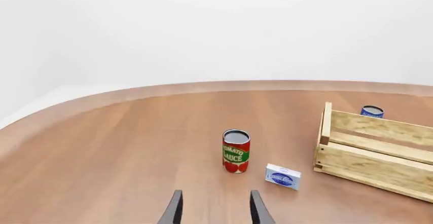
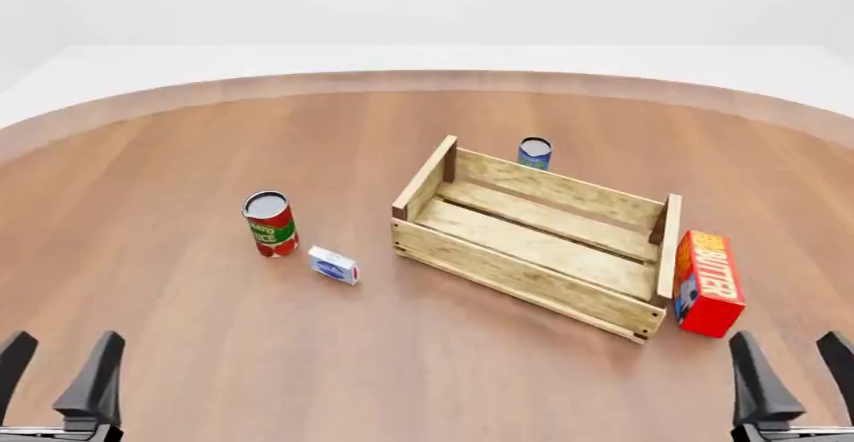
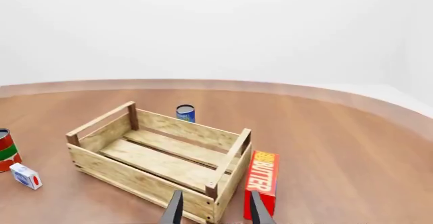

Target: Pick up the butter and put it in the tray.

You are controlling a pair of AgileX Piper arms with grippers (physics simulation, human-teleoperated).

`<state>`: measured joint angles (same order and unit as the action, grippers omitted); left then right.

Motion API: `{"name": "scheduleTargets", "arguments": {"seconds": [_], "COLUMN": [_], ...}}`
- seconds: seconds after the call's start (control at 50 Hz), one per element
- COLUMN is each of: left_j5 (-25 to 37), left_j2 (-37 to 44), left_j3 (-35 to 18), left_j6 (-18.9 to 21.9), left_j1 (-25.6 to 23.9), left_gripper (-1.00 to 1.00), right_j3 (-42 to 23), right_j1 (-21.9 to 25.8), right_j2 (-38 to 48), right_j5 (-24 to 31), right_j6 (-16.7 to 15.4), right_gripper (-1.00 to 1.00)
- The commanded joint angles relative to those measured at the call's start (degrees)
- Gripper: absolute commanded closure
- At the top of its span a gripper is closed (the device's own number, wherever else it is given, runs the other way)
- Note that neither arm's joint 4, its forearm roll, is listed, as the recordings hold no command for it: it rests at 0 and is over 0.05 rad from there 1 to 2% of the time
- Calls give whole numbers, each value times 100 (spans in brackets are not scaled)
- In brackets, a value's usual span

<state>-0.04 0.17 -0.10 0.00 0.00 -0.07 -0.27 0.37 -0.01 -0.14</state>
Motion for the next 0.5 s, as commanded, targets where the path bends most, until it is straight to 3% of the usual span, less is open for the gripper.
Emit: {"name": "scheduleTargets", "arguments": {"seconds": [0.02,0.24,0.5], "left_j5": [-7,-7,-7], "left_j2": [26,26,26], "left_j3": [-15,-15,-15], "left_j6": [0,0,0], "left_j1": [0,0,0], "left_gripper": [-100,-100,-100], "right_j3": [-13,-24,-54], "right_j1": [-126,-235,-986], "right_j2": [140,300,1225], "right_j5": [-37,-103,-560], "right_j6": [14,83,-194], "right_gripper": [-100,-100,-100]}}
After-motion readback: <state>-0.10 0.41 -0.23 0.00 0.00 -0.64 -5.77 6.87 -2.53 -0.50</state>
